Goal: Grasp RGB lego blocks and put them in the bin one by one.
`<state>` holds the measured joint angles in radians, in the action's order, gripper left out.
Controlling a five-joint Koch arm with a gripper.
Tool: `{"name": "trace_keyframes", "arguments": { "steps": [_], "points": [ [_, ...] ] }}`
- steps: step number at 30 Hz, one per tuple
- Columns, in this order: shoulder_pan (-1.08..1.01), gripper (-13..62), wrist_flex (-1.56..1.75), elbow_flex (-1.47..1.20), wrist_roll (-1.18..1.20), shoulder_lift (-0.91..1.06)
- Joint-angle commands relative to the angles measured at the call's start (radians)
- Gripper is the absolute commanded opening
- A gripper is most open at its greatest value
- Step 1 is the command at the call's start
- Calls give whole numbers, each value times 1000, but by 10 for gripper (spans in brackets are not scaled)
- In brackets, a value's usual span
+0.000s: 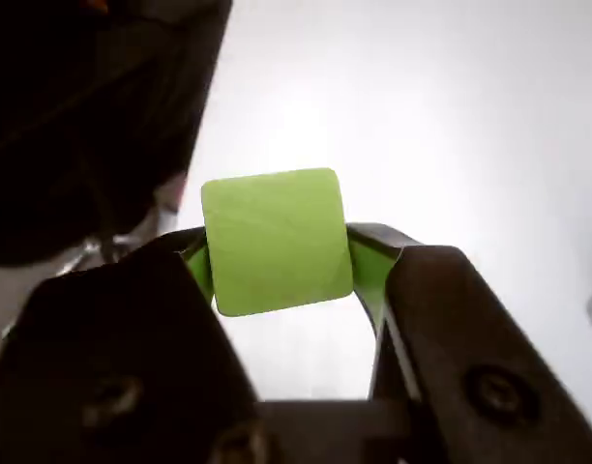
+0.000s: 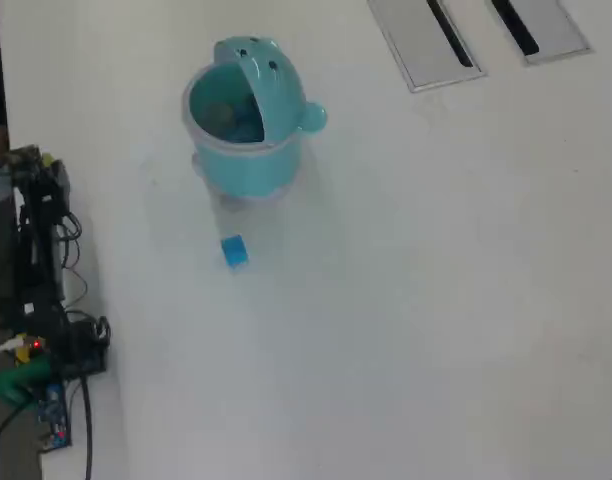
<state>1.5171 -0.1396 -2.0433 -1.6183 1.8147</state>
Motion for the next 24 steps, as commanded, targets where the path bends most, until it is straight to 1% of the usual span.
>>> {"name": "trace_keyframes", "arguments": {
  "steps": [1, 4, 6, 7, 14, 16, 19, 21, 24],
  "points": [
    [-15, 39, 118, 38, 23, 51],
    [-51, 39, 175, 38, 46, 74],
    [-63, -11, 253, 38, 75, 80],
    [-71, -24, 305, 41, 97, 80],
    [-152, -24, 356, 120, 126, 80],
    [-253, -24, 351, 267, 144, 71],
    [-290, -24, 324, 333, 146, 60],
    [-356, -24, 245, 500, 147, 6],
    [-397, -23, 201, 615, 146, -44]
  ]
}}
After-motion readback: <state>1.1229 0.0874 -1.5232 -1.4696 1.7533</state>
